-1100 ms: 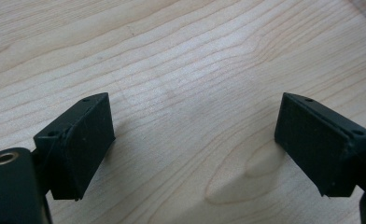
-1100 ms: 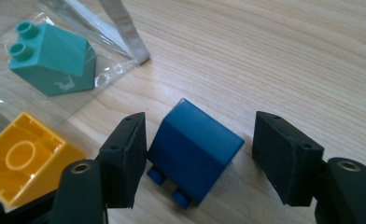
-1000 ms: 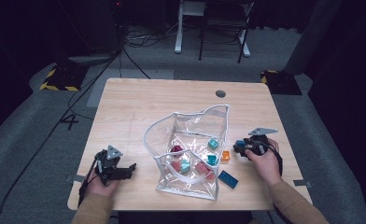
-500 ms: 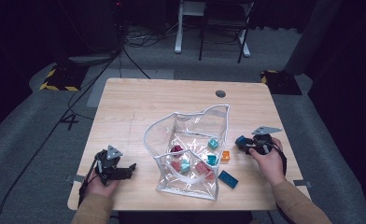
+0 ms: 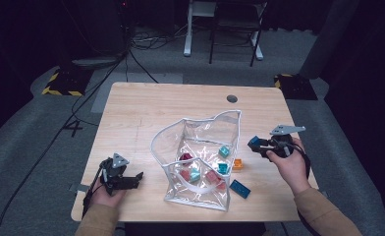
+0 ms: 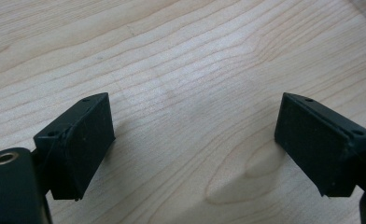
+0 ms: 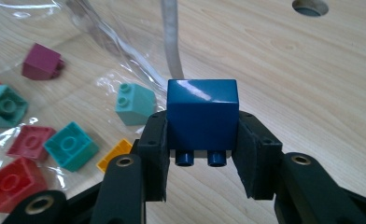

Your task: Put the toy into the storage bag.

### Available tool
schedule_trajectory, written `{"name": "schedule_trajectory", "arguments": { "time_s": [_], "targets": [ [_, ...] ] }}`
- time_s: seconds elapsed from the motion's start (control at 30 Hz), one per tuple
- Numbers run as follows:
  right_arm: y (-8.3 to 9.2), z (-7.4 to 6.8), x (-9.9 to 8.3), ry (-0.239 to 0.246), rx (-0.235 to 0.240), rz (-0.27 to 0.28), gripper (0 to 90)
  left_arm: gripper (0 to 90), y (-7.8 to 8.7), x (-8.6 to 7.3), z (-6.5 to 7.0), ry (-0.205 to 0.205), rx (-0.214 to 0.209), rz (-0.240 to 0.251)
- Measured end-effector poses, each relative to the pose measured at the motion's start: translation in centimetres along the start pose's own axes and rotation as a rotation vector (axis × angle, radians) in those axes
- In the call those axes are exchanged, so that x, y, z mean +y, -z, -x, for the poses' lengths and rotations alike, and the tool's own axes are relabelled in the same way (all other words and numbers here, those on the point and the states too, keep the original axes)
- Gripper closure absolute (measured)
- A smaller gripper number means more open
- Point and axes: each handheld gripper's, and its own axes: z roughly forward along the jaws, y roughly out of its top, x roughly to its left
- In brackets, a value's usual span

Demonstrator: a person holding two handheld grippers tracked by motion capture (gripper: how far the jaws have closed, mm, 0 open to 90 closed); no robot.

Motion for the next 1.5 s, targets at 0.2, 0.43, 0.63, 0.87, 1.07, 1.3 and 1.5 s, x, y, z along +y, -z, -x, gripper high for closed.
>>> {"name": "schedule_trajectory", "arguments": {
  "time_s": [0.2, 0.43, 0.63, 0.87, 1.07, 1.3, 1.5],
  "targets": [
    [1.7, -0.6, 1.7, 0.026, 0.022, 0.017, 58.8, 12.1, 0.0, 0.0, 0.0, 0.000, 0.000, 0.000],
    [3.9, -1.1, 3.8, 0.042, 0.055, 0.039, 58.8, 12.1, 0.0, 0.0, 0.0, 0.000, 0.000, 0.000],
    [5.2, -1.6, 5.5, 0.056, 0.078, 0.055, 58.8, 12.1, 0.0, 0.0, 0.0, 0.000, 0.000, 0.000],
    [6.5, -2.3, 7.1, 0.064, 0.109, 0.077, 58.8, 12.1, 0.0, 0.0, 0.0, 0.000, 0.000, 0.000],
    [7.1, -3.2, 8.5, 0.077, 0.137, 0.100, 58.8, 12.1, 0.0, 0.0, 0.0, 0.000, 0.000, 0.000],
    [7.5, -4.7, 10.3, 0.103, 0.169, 0.125, 58.8, 12.1, 0.0, 0.0, 0.0, 0.000, 0.000, 0.000],
    [7.2, -6.1, 11.8, 0.123, 0.195, 0.132, 58.8, 12.1, 0.0, 0.0, 0.0, 0.004, 0.001, 0.005]
  ]
}}
